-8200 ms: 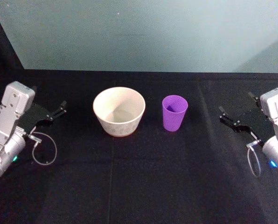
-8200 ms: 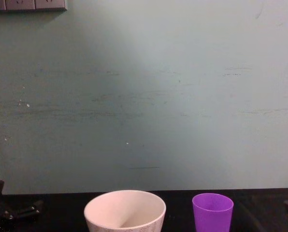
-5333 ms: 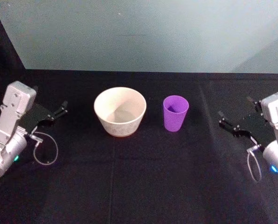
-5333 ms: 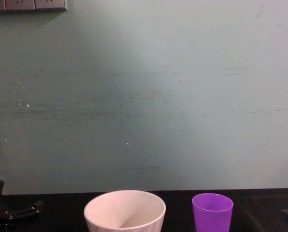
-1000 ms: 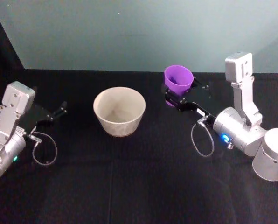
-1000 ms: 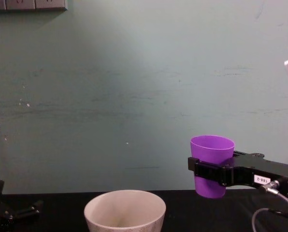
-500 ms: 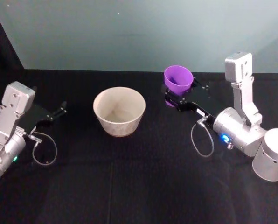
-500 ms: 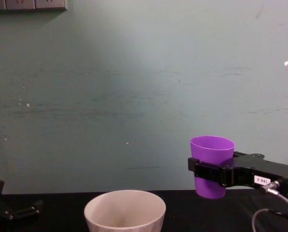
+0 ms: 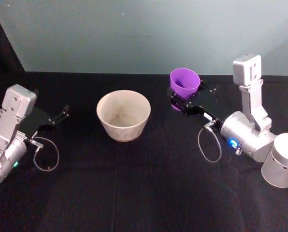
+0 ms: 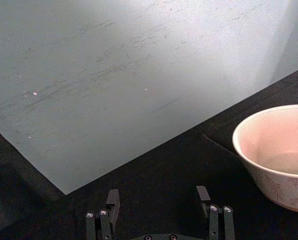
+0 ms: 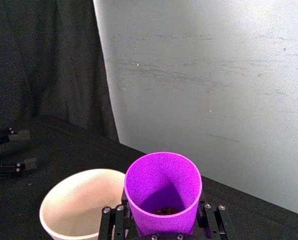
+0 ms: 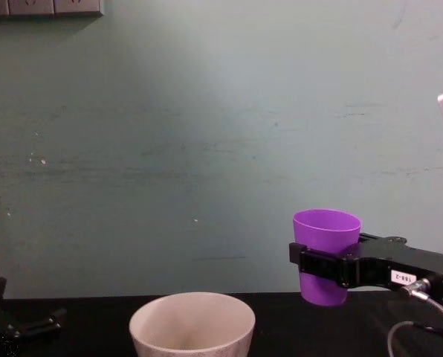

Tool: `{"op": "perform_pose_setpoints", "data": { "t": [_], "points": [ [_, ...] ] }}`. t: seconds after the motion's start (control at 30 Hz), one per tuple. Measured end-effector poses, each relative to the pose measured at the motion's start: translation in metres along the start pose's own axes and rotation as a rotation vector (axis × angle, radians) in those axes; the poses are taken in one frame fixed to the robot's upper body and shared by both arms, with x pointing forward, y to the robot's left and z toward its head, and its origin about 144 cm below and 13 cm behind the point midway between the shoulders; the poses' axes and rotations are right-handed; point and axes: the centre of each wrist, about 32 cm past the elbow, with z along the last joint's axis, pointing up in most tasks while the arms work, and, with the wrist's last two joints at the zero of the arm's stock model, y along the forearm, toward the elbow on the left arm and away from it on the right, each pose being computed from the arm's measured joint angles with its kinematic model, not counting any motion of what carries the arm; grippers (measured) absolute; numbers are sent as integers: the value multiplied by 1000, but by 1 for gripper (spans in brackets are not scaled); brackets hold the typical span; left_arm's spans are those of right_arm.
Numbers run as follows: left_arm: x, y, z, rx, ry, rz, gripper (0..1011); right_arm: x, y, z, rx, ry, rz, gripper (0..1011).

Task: Pick up the cup and pour the mung beans from the cup into the bowl.

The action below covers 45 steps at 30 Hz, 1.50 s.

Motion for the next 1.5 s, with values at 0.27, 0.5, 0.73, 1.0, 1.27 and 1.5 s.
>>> {"op": "perform_pose_setpoints", "data": {
  "t": [0.27, 0.5, 0.73, 1.0, 1.27, 1.5],
  "points": [
    [0, 0, 0, 0, 0, 0, 1000, 0, 0, 0, 0, 0, 0, 717],
    [0, 0, 0, 0, 0, 0, 1000, 0, 0, 0, 0, 0, 0, 717],
    [0, 0, 0, 0, 0, 0, 1000, 0, 0, 0, 0, 0, 0, 717],
    [0, 0, 0, 0, 0, 0, 1000, 0, 0, 0, 0, 0, 0, 717],
    [0, 0, 0, 0, 0, 0, 1000, 0, 0, 0, 0, 0, 0, 717],
    [0, 0, 0, 0, 0, 0, 1000, 0, 0, 0, 0, 0, 0, 717]
  ]
}}
